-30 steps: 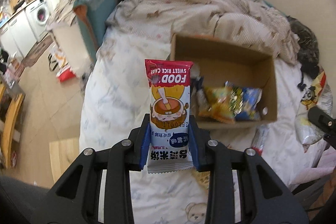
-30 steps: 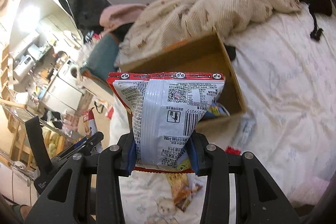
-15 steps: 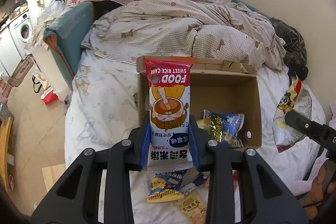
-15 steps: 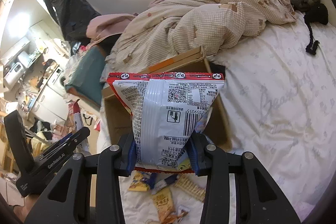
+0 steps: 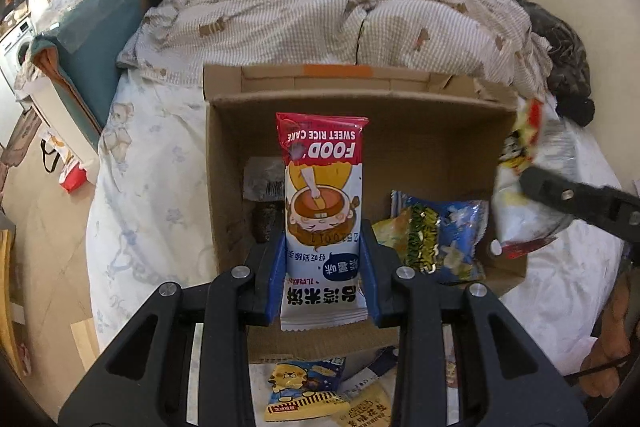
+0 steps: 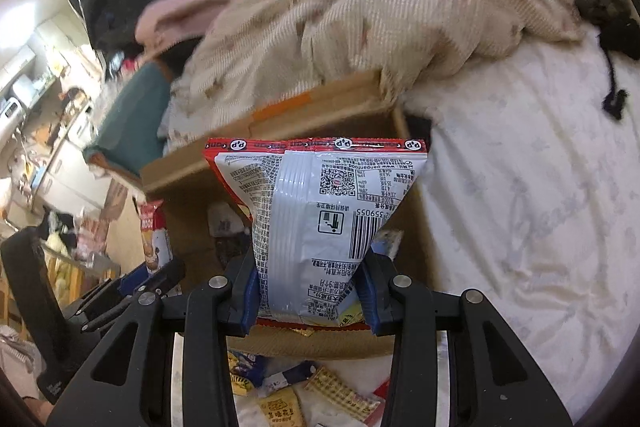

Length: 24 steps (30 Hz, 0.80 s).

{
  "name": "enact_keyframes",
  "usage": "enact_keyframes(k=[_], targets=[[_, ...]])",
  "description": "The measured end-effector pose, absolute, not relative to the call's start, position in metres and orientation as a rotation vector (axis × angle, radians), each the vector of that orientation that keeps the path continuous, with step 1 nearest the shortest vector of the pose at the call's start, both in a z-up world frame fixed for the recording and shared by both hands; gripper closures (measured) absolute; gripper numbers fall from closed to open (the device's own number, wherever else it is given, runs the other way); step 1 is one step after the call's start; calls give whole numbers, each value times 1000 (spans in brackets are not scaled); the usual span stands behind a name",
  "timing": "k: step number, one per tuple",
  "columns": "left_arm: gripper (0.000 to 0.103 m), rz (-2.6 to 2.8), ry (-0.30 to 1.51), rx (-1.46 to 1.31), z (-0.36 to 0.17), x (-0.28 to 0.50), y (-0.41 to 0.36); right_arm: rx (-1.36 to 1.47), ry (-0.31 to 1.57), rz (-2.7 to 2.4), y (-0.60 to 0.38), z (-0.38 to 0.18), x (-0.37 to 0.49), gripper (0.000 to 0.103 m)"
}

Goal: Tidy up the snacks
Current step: 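Carry both packets over the box and open both grippers to drop them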

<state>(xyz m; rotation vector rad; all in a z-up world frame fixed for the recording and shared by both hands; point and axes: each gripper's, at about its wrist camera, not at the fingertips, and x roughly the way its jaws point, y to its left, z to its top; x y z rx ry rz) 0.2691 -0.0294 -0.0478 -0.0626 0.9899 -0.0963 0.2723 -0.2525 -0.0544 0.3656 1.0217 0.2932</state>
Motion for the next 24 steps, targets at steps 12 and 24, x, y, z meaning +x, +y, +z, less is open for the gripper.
enact_keyframes(k=[12,24], targets=[[74,-77,1019,-67,-65,275,-20,487,1224,298,-237,-112,317,60],[73,-102,1037,-82,-64,278,-19,559,1170,313,-239,-105,316,33]])
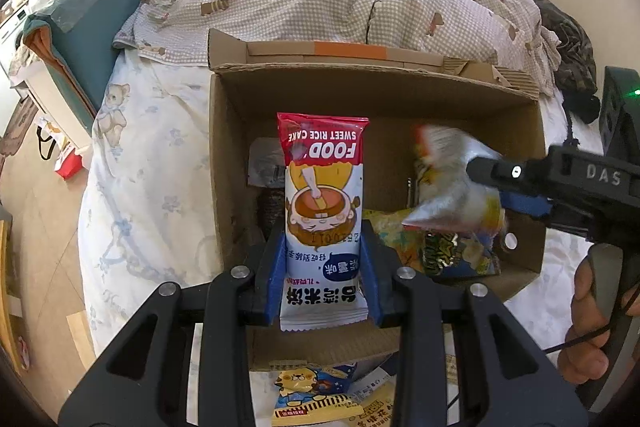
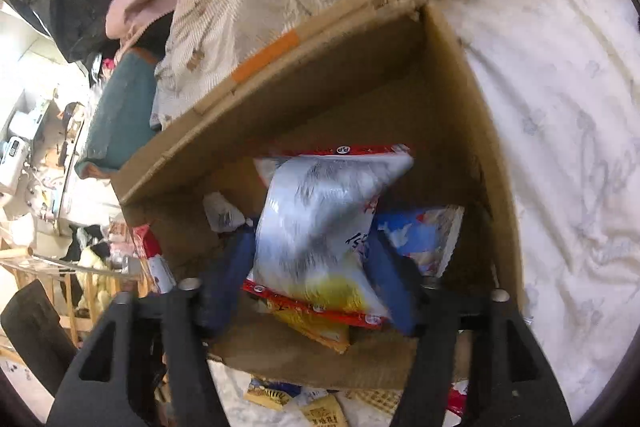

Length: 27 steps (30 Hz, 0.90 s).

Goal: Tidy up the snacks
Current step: 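Carry both packets over the box and open both grippers to drop them, then move both grippers back toward the snacks beside the box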

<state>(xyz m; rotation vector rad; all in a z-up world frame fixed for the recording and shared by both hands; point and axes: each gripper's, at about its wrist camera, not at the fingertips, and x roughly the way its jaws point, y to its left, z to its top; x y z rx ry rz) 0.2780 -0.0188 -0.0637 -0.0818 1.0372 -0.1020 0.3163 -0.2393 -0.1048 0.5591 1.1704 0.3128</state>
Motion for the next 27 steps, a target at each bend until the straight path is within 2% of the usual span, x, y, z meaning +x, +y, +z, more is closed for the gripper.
enact_keyframes(k=[3,7,9,13,14,27], targets=[[72,-103,1028,-80,-61,276,-20,536,1163,308,-237,-101,316,30],[53,-97,1004,-55,-56,273,-23,522,1193,317,-233,-101,315,30],[48,-109,991,-41,-53,271,-26,508,1196,312,-234,-99,314,30],[22,-126,979,-39,-50,269,-30,521,1187,299,-240,-92,310,30],[19,-128,976,-46,-49,268,-29,522,1183,297,-241,-89,309,30],[17,-124,941,-52,-37,257,-26,465,1157,273,-241,-67,295,30]])
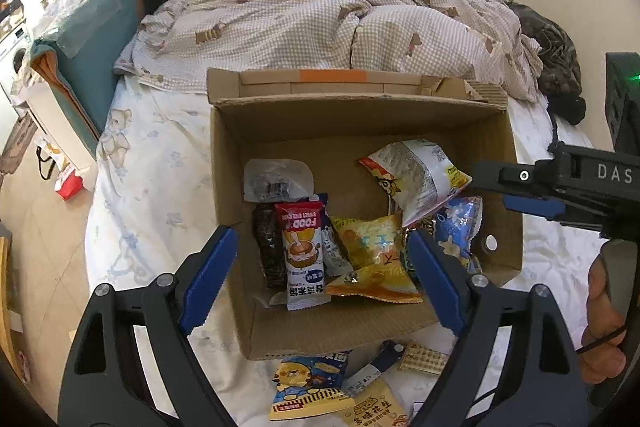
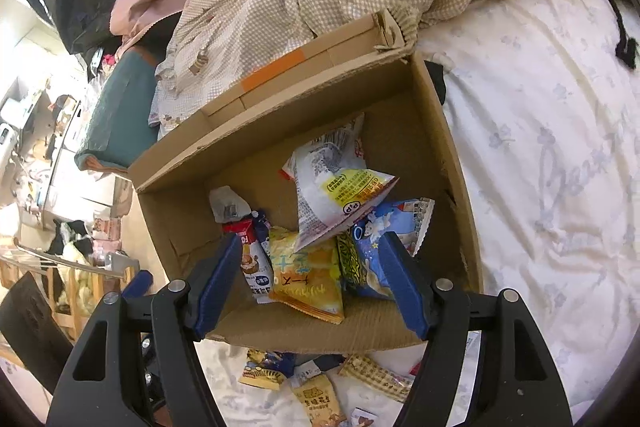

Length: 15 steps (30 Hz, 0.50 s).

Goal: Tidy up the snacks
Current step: 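Move both grippers back toward the snacks beside the box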

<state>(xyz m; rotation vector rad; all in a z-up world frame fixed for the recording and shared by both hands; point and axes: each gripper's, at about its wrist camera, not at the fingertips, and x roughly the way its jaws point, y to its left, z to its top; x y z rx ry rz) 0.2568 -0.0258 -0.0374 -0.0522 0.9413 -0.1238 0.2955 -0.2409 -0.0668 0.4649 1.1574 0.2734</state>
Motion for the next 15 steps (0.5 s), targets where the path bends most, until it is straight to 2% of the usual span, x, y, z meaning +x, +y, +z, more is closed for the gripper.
enact_keyframes(k=[7,9,11,15], targets=[[17,-98,904,-67,-22,247,-18,427,1150,256,-240,-57,286,30],[13,-90,898,-88,-18,244,-13,423,1142,257,-240,-53,283,30],[5,-89,902,-119,-14,241,-9,414,1135,261,-241,-48,278,30],[5,-116,924,-180,-12,230,-2,401,1112,265,-245,-39,261,22]])
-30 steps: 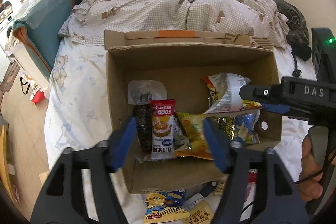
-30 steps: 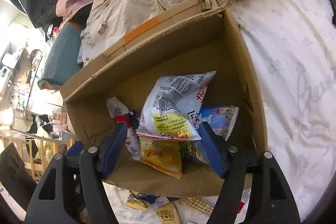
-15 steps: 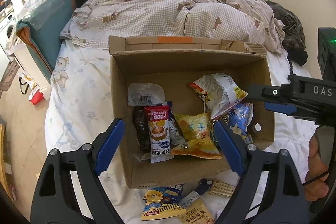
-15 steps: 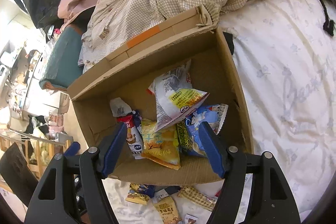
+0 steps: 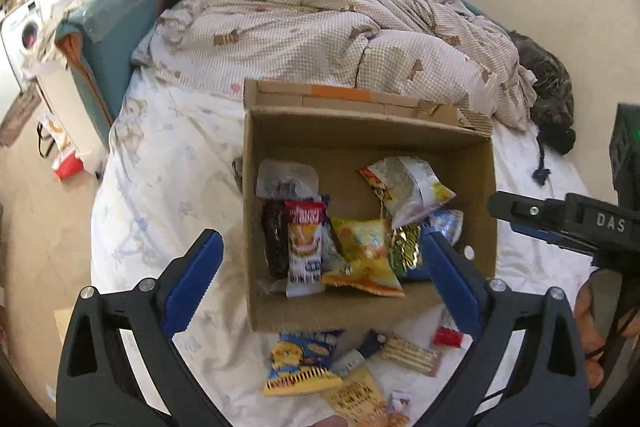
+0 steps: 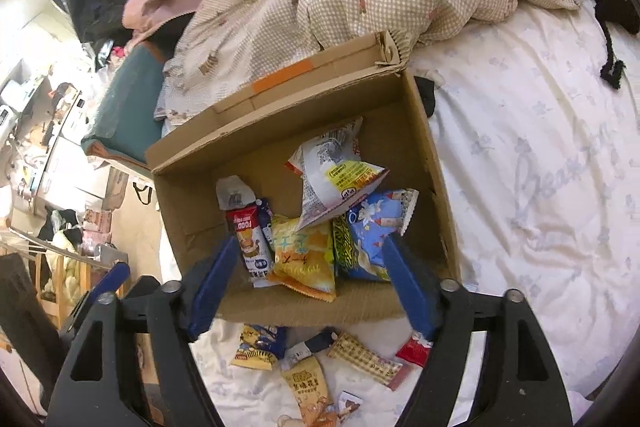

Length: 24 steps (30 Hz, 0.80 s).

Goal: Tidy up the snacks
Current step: 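Move both grippers back toward the snacks beside the box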

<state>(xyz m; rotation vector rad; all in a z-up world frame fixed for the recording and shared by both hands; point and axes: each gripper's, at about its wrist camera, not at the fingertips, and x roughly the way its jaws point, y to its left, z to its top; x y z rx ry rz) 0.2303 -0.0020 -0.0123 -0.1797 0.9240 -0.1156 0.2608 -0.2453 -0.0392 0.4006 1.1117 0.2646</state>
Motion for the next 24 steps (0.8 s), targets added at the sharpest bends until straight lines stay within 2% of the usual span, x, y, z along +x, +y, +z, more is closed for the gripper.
enact_keyframes(k=[9,24], targets=[[5,-110,938,-170,-13,189,1,417,1108,251,-261,-30,217,22],[5,-40,1064,-214,-46,150,11,446,1275,169,-264,-79,155,22]])
